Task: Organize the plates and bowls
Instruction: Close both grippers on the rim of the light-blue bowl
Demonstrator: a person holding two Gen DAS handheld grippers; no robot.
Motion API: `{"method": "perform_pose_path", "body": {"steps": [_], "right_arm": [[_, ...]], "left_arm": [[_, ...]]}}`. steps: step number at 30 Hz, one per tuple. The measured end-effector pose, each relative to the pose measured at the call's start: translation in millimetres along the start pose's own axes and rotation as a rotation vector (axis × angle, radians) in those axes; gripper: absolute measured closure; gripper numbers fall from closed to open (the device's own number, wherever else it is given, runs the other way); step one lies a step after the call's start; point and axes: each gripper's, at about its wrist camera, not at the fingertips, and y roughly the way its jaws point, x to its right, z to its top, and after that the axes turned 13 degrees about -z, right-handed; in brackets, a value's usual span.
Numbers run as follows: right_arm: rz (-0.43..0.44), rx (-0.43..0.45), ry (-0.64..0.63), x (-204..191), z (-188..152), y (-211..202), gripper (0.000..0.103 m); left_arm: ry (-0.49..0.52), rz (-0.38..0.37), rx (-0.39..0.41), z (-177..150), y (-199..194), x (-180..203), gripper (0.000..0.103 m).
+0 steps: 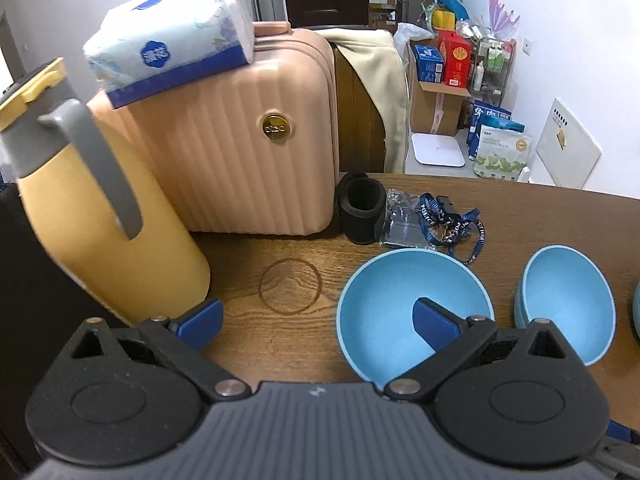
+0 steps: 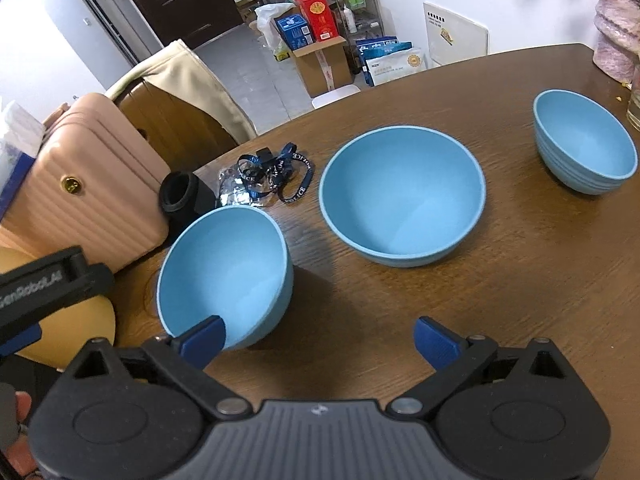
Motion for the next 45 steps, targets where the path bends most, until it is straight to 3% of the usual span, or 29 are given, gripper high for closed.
{"method": "perform_pose_path", "body": {"steps": [8, 19, 24, 26, 34, 42, 45], "right_arm": [[-0.024, -0.008, 0.011, -15.8, 7.7, 20.8, 0.003], [-0.044, -0.011, 0.015, -36.3, 18.4, 48.1, 0.013], [-0.055, -0.028, 0.016, -43.4, 17.9, 62.5, 0.021], [-0.06, -0.033, 0.014, -45.5, 17.7, 67.2, 0.025], [-0.077, -0.057, 0.034, -45.4, 17.2, 86.5, 0.051], [-0.082, -0.059, 0.029, -45.4, 17.3, 99.8, 0.067], [-0.069, -0.064, 0.03, -46.0, 16.9, 102.2, 0.073]], "left_arm": [[-0.003, -0.033, -0.017, 12.5, 25.8, -1.3, 0.0], [-0.026, -0.048, -0.064, 15.1, 69.3, -10.4, 0.0], [-0.028, -0.052, -0.088, 12.5, 87.4, -13.6, 0.009], [-0.033, -0.051, -0.1, 10.9, 94.3, -15.6, 0.018], [-0.048, -0.074, -0.13, 6.1, 113.9, -18.5, 0.031], [-0.049, -0.105, -0.159, -0.3, 132.8, -15.1, 0.058], [-0.052, -0.125, -0.17, -1.7, 138.2, -15.8, 0.073]]}}
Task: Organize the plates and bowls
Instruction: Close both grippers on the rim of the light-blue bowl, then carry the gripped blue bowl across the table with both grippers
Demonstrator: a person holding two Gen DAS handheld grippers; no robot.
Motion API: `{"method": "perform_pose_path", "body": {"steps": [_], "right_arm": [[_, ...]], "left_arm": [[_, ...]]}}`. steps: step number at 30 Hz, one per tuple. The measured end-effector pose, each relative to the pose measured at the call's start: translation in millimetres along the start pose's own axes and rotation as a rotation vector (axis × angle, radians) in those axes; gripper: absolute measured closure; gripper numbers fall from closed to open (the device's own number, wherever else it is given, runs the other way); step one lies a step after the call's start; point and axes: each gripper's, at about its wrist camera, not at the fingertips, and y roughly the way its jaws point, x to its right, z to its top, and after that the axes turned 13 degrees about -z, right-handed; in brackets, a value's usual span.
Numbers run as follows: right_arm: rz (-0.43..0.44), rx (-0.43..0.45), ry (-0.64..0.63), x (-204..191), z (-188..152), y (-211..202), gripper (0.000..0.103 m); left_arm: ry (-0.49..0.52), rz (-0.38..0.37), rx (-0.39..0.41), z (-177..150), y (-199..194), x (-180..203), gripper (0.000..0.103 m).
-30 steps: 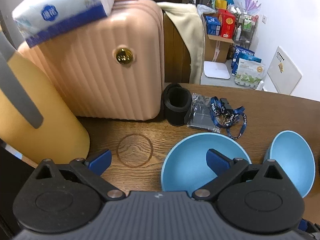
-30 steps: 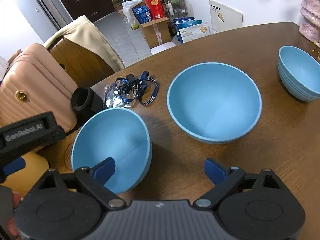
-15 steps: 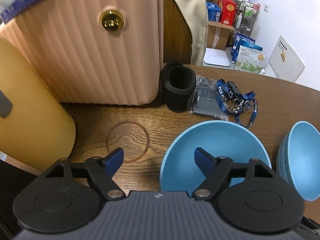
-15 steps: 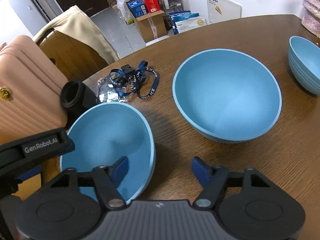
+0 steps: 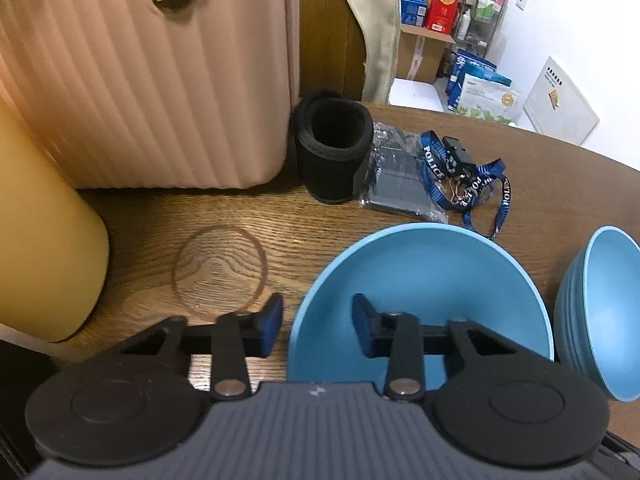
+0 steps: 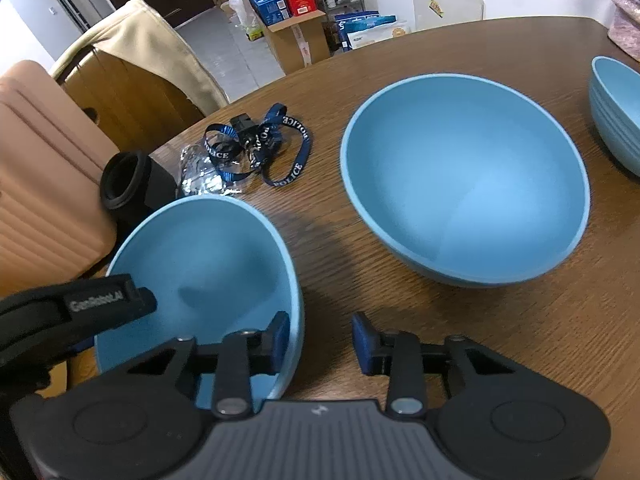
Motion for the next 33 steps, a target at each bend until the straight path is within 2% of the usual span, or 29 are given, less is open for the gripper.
{"method": "perform_pose_path", "body": {"steps": [2, 7, 21, 33], "right_arm": [[0.01, -0.003, 0.0, -0.1, 0.4, 1.5, 0.081], [0.041, -0.006, -0.006, -3.9, -0.8, 7.1, 0.094], [0.029, 0.053, -0.023, -6.2, -6.0, 1.6, 0.094], [0.057, 0.088, -0.029, -3.3, -14.6, -17.8, 0.094]], "left_arm": [[-0.003, -0.011, -0.003, -0.4, 2.8, -1.5, 0.081], [0.002, -0.031, 0.008, -0.7, 3.1, -2.2, 0.081], [0.013, -0.036, 0.019, -5.0, -1.1, -2.6, 0.082], [0.017, -0.038, 0.06, -9.4, -25.0, -2.1, 0.083]]}}
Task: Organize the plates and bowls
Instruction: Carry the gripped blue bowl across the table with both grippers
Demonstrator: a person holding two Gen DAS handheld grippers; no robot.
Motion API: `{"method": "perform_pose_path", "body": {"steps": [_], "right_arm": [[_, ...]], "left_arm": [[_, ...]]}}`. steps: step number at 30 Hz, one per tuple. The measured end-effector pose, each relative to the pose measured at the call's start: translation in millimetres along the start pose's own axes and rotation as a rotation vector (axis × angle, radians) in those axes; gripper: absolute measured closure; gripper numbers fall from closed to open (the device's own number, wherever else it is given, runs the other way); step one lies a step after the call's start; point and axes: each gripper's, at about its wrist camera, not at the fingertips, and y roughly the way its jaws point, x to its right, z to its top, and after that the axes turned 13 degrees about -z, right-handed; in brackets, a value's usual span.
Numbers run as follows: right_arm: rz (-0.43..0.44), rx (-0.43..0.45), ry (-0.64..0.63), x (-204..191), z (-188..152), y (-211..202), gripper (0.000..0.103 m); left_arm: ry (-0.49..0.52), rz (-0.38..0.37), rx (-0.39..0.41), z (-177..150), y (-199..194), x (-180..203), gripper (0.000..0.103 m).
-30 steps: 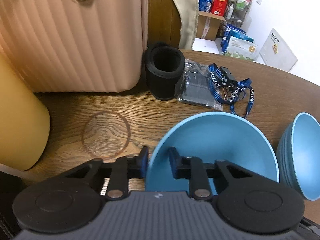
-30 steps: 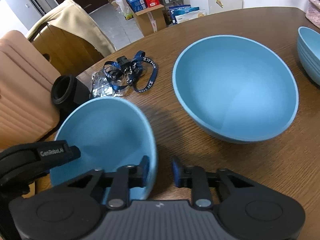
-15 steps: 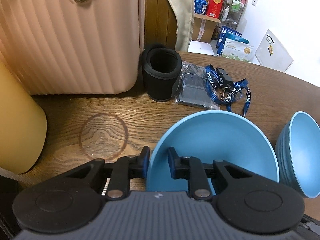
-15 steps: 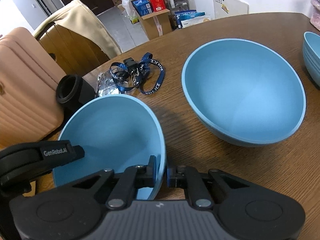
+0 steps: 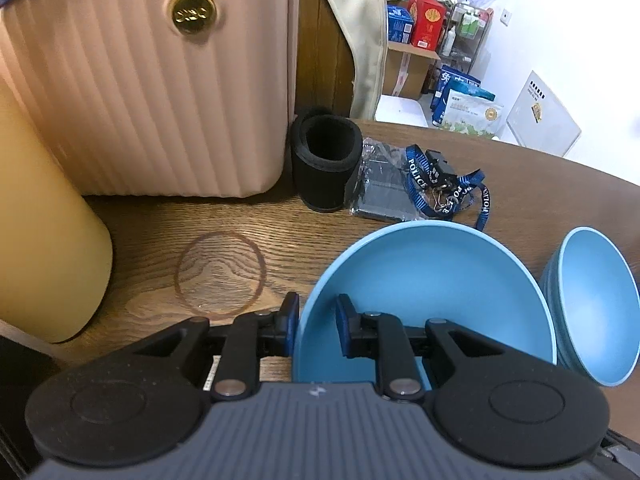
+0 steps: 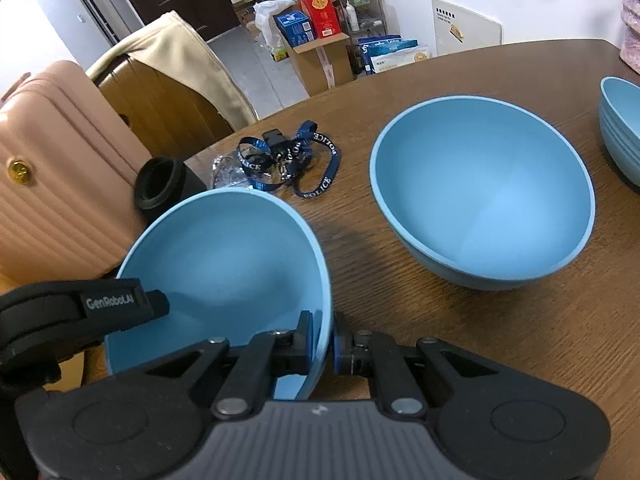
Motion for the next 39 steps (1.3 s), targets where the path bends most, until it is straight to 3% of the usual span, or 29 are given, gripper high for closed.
{"method": "perform_pose_path", "body": {"steps": [21, 39], "right_arm": [[0.017, 0.049, 0.006, 30.3, -27.0, -59.5, 0.094], [-0.008, 0.084, 0.064, 108.8, -45.9, -111.2, 0.094]], "left_arm": [[0.029, -0.03, 0.059, -32.3, -64.3, 25.8, 0.083], [0.089, -0.078, 0.065, -79.4, -101.8, 97.4, 0.082]]}}
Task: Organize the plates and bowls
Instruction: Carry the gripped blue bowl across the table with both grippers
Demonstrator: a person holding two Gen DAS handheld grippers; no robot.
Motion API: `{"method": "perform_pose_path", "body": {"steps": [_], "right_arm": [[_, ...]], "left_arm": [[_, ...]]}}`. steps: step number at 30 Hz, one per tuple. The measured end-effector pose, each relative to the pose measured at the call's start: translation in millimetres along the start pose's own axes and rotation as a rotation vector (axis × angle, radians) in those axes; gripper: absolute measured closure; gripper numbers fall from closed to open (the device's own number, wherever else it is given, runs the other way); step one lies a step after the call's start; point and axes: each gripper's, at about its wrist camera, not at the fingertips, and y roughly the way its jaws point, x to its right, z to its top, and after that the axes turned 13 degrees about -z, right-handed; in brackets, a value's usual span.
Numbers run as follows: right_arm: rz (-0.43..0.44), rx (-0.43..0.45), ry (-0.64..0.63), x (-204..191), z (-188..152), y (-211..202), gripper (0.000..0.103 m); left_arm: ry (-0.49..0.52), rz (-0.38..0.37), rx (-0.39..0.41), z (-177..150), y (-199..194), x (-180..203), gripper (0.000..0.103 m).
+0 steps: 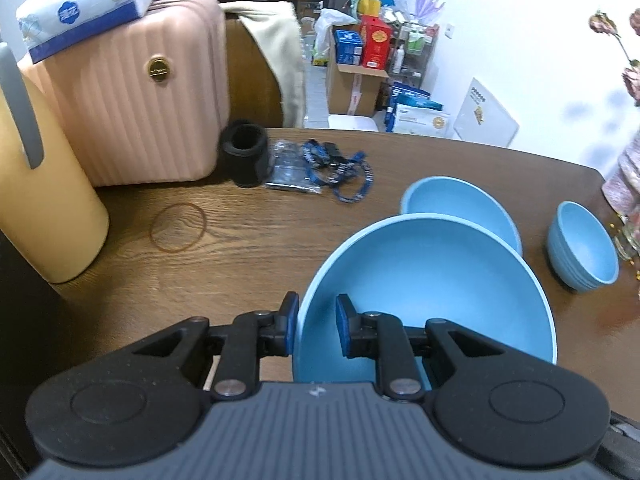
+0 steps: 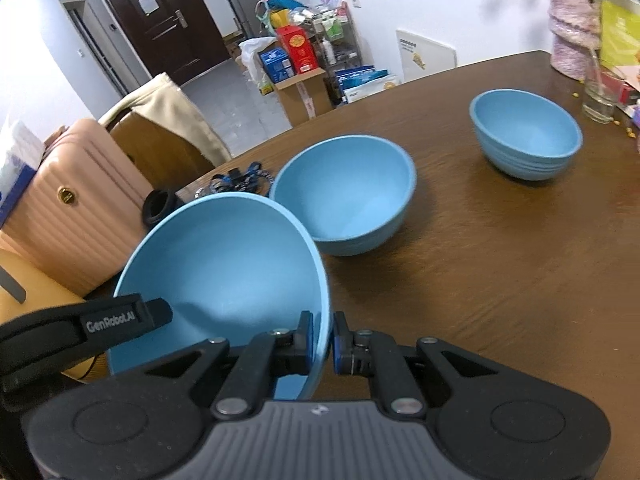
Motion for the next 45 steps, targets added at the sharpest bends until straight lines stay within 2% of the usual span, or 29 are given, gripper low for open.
{"method": "perform_pose_path", "body": {"steps": [20, 34, 45], "right_arm": [[-0.065, 0.03, 0.103, 136.7, -5.7, -26.3, 0.094], [-0.128, 0.025, 0.183, 229.9, -19.7, -25.5, 0.094], [-0.17, -0.014, 0.25, 284.1, -38.2, -11.1, 0.094]], "left_arm": [[0.116, -0.07, -0.034, -49.5, 1.7, 129.8, 0.082], [0.201, -0.121, -0.09, -92.6, 23.5, 209.7, 0.082], [0.263, -0.139, -0.153, -129.8, 48.3, 255.1, 0.082]]}}
